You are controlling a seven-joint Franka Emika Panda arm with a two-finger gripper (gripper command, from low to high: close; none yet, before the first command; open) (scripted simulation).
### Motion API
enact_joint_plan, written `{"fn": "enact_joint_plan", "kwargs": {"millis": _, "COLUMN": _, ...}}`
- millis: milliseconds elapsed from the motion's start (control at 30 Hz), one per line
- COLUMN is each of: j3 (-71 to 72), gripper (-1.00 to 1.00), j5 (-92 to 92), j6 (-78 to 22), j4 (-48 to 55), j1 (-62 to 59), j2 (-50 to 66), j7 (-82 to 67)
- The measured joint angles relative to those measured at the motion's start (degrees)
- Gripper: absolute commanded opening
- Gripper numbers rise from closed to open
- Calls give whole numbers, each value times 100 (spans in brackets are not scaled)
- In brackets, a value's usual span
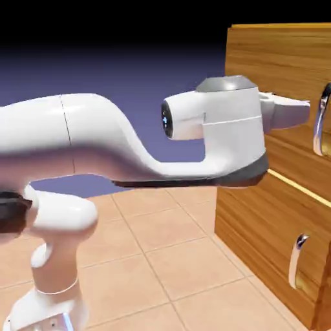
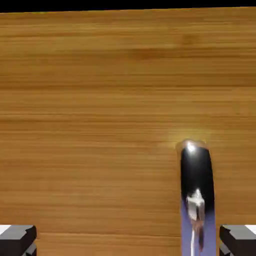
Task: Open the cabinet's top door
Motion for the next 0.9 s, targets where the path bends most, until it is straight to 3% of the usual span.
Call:
{"fn": "enact_joint_plan", "kwargs": {"millis": 267, "j3": -720, "gripper": 0, "j5": -600, "j6": -51, "j4": 781, "j1": 1035, "j2": 109, "j7": 422}}
{"fn": "enact_joint_plan", "kwargs": {"millis": 300, "j3": -821, "gripper": -100, "j5": -602, "j6": -72, "j4": 911, "j1": 1213, "j2": 150, "j7": 423}}
{"fn": "enact_joint_plan", "kwargs": {"millis": 367, "j3": -822, "gripper": -100, "j5": -602, "j6": -72, "j4": 912, "j1": 1214, "j2": 150, "j7": 423}}
{"fn": "enact_joint_plan", "kwargs": {"millis": 900, "j3": 1309, "gripper": -100, "j5": 80, "j6": -1309, "j4": -1536, "j1": -2108, "j2": 498, "j7": 979}}
